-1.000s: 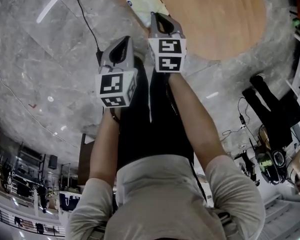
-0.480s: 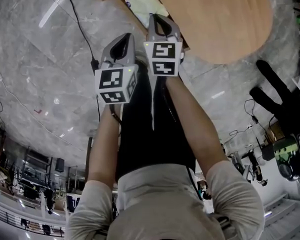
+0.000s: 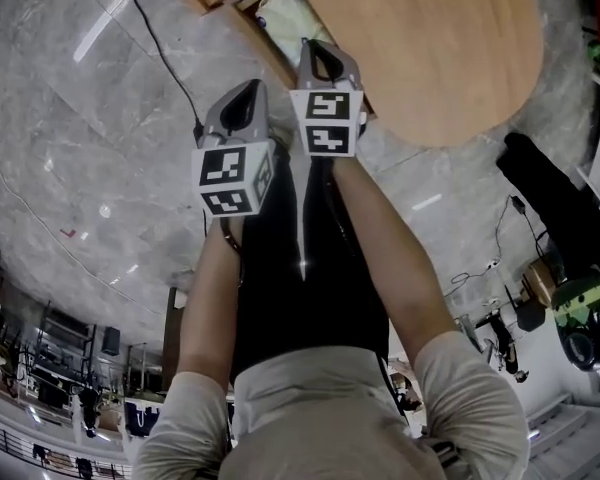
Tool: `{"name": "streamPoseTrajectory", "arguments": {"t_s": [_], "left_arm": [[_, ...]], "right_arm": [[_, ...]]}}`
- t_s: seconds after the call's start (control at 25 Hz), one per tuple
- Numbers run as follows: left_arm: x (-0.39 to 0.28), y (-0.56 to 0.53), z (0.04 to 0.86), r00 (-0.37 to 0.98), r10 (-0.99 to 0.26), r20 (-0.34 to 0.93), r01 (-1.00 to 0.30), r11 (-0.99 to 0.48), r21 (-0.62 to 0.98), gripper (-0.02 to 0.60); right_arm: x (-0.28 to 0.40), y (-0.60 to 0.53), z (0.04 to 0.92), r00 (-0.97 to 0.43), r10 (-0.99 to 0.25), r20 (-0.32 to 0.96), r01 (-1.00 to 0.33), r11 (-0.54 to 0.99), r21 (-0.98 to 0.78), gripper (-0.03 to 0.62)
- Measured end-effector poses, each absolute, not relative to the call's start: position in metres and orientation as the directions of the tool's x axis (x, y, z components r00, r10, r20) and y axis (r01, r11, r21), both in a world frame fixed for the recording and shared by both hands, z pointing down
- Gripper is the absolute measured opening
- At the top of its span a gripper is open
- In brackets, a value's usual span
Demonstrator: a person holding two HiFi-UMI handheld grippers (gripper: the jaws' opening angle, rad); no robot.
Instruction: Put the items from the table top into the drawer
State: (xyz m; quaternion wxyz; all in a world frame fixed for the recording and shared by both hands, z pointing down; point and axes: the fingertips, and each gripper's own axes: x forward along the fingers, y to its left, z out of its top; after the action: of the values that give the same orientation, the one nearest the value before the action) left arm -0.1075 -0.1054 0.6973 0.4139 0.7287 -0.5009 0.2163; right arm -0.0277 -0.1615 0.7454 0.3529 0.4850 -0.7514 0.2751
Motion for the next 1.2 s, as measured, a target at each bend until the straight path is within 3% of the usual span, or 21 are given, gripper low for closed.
{"name": "streamPoseTrajectory", "arguments": {"t_s": [0.28, 0.44, 0.76, 1.0, 1.2], "left_arm": [[-0.102, -0.106, 0.694, 0.409, -0.549, 0.729, -0.907, -0.159, 0.389, 0.020], [-0.104, -0.103, 0.693, 0.400, -0.551, 0.732, -0.910, -0.142, 0.390, 0.020], [-0.100, -0.096, 0.681, 0.389, -0.572, 0.722, -0.911, -0.121, 0.395, 0.020], [-0.104, -0.096, 0.638, 0.321, -0.659, 0.680, -0.918, -0.040, 0.395, 0.020], [-0.096, -0.095, 0.593, 0.312, -0.683, 0.660, -0.924, -0.059, 0.377, 0.020]], "right_arm": [[-0.032, -0.163, 0.750, -0.277, -0.521, 0.807, -0.916, 0.397, -0.058, 0.012], [-0.040, -0.161, 0.746, -0.299, -0.511, 0.806, -0.900, 0.431, -0.061, 0.098], [-0.042, -0.159, 0.714, -0.348, -0.534, 0.771, -0.880, 0.469, -0.072, 0.075], [-0.046, -0.154, 0.651, -0.435, -0.562, 0.703, -0.847, 0.522, -0.106, 0.008], [-0.046, -0.145, 0.593, -0.489, -0.574, 0.657, -0.825, 0.549, -0.135, 0.008]]}}
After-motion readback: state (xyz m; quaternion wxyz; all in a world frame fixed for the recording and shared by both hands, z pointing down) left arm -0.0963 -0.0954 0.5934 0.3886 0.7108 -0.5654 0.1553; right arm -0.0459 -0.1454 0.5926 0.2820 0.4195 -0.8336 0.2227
